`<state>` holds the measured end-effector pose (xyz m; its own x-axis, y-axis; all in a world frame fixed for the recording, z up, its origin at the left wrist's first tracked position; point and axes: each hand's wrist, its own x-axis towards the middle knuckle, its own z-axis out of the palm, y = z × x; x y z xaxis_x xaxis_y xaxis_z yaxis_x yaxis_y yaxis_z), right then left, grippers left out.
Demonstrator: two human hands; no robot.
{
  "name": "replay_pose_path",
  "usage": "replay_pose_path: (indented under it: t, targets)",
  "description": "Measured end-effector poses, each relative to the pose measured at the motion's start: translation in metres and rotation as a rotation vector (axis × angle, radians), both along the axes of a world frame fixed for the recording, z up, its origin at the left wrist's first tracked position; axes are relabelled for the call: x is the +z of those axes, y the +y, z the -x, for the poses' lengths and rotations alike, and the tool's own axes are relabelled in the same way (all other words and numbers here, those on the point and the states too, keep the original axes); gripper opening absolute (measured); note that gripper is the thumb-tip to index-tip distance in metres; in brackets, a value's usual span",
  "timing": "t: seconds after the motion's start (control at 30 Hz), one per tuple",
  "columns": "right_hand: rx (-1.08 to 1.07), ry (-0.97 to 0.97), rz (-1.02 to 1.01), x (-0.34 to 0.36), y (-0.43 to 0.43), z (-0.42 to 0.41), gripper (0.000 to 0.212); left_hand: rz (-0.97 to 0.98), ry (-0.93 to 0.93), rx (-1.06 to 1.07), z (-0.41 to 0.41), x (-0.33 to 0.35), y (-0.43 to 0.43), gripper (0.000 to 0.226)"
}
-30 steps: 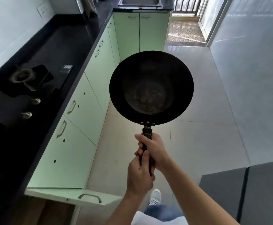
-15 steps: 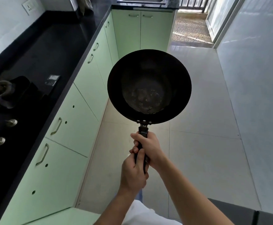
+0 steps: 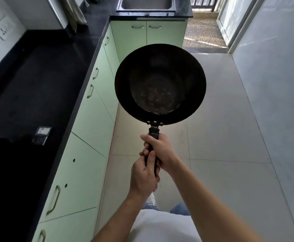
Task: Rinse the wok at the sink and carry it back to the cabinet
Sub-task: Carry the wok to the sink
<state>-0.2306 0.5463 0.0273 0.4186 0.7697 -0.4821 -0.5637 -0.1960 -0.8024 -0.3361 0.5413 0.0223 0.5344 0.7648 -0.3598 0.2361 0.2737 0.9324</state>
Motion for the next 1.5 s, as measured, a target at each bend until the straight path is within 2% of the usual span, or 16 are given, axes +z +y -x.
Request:
replay_pose_path:
  t: [0.2, 0.4, 0.7, 0.9, 1.27, 1.5]
  targets:
    - [-0.003, -0.013, 0.023, -0.006, 0.062, -0.048, 0.024, 0.040, -0.021, -0.015, -0.048, -0.004, 0.062, 0.037]
    - [0.010, 0.007, 0.021, -0.019, 0.122, -0.113, 0.028, -0.049, 0.041, -0.027, -0.111, -0.015, 0.122, 0.041]
    - [0.069, 0.014, -0.005, -0.013, 0.231, -0.263, 0.024, -0.021, 0.018, 0.065, -0.264, -0.001, 0.224, 0.037]
    - [0.091, -0.004, -0.016, 0.000, 0.289, -0.352, 0.024, -0.035, 0.020, 0.103, -0.352, 0.010, 0.280, 0.042]
    - [0.125, -0.039, 0.012, -0.007, 0.385, -0.438, 0.028, -0.012, 0.009, 0.137, -0.439, 0.002, 0.376, 0.043]
    - [0.099, -0.029, 0.009, -0.016, 0.483, -0.485, 0.028, 0.030, -0.029, 0.118, -0.485, -0.008, 0.477, 0.037]
